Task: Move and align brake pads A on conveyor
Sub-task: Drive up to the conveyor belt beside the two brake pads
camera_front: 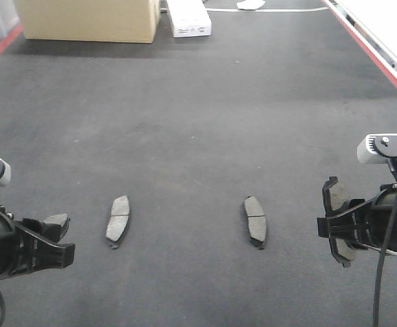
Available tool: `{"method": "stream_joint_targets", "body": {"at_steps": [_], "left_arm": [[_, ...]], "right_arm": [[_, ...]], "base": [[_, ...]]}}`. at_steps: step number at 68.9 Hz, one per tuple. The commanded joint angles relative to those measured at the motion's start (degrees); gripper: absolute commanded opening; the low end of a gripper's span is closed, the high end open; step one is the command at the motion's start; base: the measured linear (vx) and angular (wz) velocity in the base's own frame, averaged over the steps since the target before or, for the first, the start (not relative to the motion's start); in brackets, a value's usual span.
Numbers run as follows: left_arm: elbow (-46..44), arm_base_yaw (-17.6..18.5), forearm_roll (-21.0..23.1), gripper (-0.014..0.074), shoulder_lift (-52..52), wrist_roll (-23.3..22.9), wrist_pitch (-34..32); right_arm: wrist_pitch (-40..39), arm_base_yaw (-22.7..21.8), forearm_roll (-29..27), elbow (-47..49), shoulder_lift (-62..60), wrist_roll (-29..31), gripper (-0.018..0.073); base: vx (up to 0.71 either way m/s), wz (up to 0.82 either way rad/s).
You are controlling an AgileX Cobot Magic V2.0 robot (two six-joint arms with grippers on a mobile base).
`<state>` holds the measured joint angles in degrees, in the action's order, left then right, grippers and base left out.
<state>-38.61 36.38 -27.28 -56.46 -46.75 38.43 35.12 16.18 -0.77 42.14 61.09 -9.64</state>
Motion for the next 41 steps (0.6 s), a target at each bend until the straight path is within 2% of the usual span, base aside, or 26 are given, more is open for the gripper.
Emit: {"method": "stream_joint_targets", "body": {"at_steps": [1, 41], "left_arm": [[-1.51, 0.20, -1.77, 0.0072, 0.77, -0.31, -3.01], [-1.51, 0.20, -1.77, 0.0072, 0.77, -0.31, -3.01]], "right_arm": [[-3.71, -0.21, 0.05, 1.68, -0.91, 0.35, 0.0060], [-3.71, -0.21, 0.05, 1.68, -0.91, 0.35, 0.0060]], "base": [[0.06, -0.13], [0.01, -0.03]]}}
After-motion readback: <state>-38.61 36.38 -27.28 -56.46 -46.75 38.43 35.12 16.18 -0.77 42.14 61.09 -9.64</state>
